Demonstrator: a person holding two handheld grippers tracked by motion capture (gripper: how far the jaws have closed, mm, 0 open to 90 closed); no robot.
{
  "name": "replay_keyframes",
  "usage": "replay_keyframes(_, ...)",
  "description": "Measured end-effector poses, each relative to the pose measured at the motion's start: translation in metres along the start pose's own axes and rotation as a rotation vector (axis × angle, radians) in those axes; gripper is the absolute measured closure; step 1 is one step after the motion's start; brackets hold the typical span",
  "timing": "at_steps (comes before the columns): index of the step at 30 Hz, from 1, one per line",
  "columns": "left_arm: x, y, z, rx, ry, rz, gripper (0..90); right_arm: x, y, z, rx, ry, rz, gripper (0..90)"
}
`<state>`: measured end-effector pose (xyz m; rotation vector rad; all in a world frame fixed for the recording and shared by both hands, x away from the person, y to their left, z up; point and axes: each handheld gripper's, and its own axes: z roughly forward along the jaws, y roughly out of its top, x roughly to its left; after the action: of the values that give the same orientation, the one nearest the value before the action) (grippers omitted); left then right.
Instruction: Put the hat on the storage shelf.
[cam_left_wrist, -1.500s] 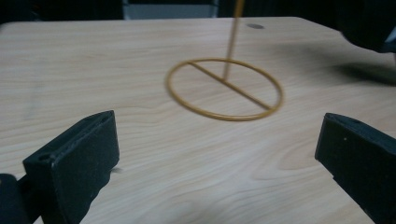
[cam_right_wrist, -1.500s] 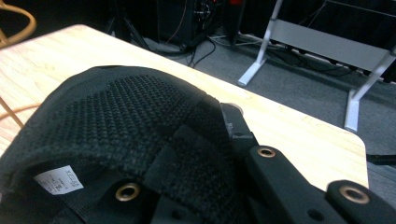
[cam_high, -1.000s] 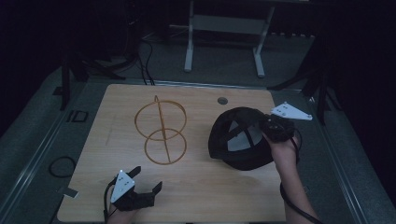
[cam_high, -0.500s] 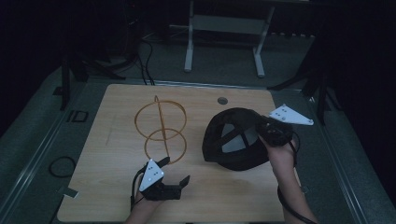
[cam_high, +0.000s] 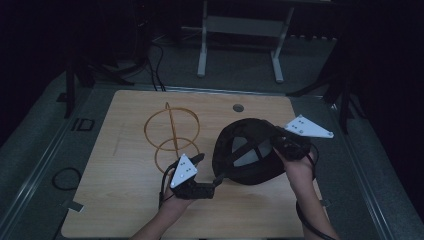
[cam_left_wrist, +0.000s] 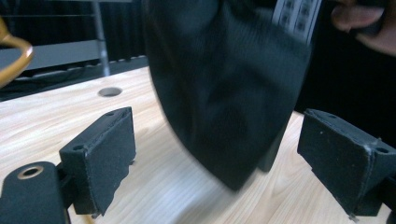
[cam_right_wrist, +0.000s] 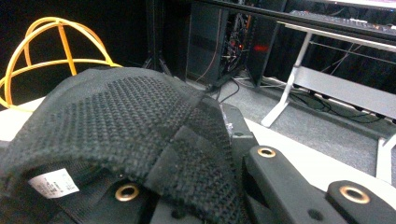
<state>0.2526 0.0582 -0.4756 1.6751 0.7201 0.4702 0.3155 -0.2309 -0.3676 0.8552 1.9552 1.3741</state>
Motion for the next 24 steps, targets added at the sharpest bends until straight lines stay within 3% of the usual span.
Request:
replay_keyframes(3,-0.002,0.009,0.010,0.010,0.011,0.029,11.8,0.001,-0.001,0.000,0.003,0.006,0.002,88.9)
replay_keyframes(7,-0.003,0.012,0.020,0.000,0.003,0.015,15.7,0.005,0.000,-0.003,-0.003,0.021,0.000,88.9)
replay_keyframes(12,-0.005,0.017,0.025,-0.018,-0.002,0.008,32.8,0.007,0.002,-0.008,-0.011,0.013,-0.017,88.9)
replay_keyframes(16,-0.005,0.019,0.029,-0.014,0.047,-0.011,44.1,0.005,0.001,-0.012,-0.011,0.011,-0.012,88.9)
replay_keyframes(19,-0.006,0.023,0.032,-0.002,0.088,0.000,53.0,0.006,-0.003,-0.013,0.000,0.008,-0.011,88.9)
replay_keyframes(21,-0.006,0.025,0.032,-0.001,0.105,0.004,64.8,0.007,-0.006,-0.014,0.001,0.010,-0.010,88.9)
replay_keyframes(24,-0.006,0.029,0.033,0.002,0.123,0.014,71.8,0.008,-0.008,-0.015,0.003,0.012,-0.007,88.9)
